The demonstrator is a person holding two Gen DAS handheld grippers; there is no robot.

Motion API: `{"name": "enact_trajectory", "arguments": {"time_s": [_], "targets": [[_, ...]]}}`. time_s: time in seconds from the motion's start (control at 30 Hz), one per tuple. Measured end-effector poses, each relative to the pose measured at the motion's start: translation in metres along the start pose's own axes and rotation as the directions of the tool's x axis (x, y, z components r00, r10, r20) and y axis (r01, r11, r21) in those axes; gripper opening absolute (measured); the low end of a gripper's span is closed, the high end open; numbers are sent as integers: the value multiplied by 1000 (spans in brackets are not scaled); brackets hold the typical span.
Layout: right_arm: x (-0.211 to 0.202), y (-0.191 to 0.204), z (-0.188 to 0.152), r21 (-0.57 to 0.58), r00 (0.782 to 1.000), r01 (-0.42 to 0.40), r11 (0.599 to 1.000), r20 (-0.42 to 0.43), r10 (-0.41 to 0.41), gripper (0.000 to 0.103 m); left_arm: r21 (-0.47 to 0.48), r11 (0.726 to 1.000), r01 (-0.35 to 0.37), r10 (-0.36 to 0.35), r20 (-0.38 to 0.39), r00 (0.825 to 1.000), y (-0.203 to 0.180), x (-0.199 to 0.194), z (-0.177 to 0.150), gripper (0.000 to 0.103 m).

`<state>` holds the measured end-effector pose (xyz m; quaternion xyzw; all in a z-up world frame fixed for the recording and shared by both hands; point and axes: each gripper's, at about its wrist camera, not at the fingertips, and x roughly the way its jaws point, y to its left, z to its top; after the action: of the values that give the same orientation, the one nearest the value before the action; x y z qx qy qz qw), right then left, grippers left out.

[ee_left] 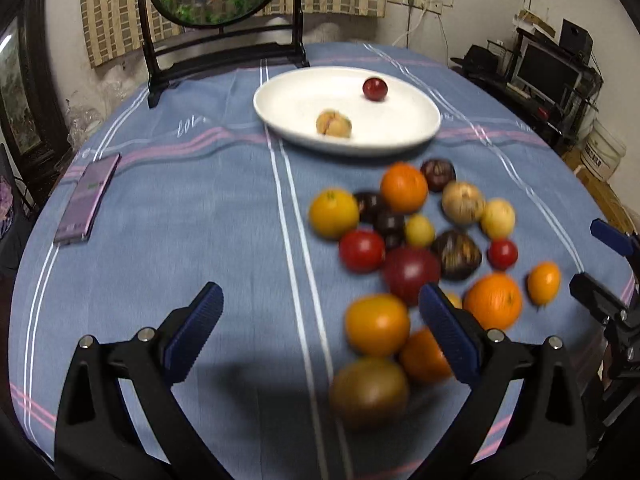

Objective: Organize fruits
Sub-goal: 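Withdraw both open tools from the plate back toward the fruit cluster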

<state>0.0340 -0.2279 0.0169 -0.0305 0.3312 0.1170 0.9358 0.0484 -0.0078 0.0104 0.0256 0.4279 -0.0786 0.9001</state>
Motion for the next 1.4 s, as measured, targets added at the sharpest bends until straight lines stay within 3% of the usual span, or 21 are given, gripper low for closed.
{"name": "enact_trajectory", "arguments": {"time_s": [0.23, 0.37, 0.6, 0.7, 0.87, 1.0, 1.3, 1.33, 1.4], "targets": [[-3, -2, -16, 51, 1000, 13, 999, -21, -12, 102, -9, 998, 58, -58, -32, 998, -1, -1, -25, 100], [1, 7, -20, 9, 999, 4, 1000, -51, -4, 102, -11, 997, 73, -73, -32, 997, -3, -4, -30, 100], [-3, 16, -21, -39, 1000, -9, 999, -29, 8, 102, 21, 995, 99, -99, -18, 995, -6, -15, -37, 100], [-3, 17, -22, -38, 1000, -13, 999, -29, 12, 102, 58, 996, 67, -64, -52, 997, -8, -10, -43, 100], [-2, 16, -22, -23, 999, -19, 1000, -29, 19, 102, 73, 993, 92, -85, -87, 993, -11, -2, -49, 100], [-1, 16, -24, -25, 999, -20, 999, -36, 19, 102, 31, 994, 103, -98, -131, 986, -7, 14, -49, 100], [1, 5, -24, -1, 999, 14, 1000, -41, -14, 102, 44, 995, 93, -87, -126, 988, -11, 19, -44, 99], [2, 4, -24, -2, 999, 14, 1000, -47, -14, 102, 47, 994, 96, -89, -119, 989, -11, 18, -45, 96], [4, 4, -24, -3, 998, 19, 1000, -65, -19, 102, 68, 994, 85, -78, -97, 992, -12, 15, -45, 78]]}}
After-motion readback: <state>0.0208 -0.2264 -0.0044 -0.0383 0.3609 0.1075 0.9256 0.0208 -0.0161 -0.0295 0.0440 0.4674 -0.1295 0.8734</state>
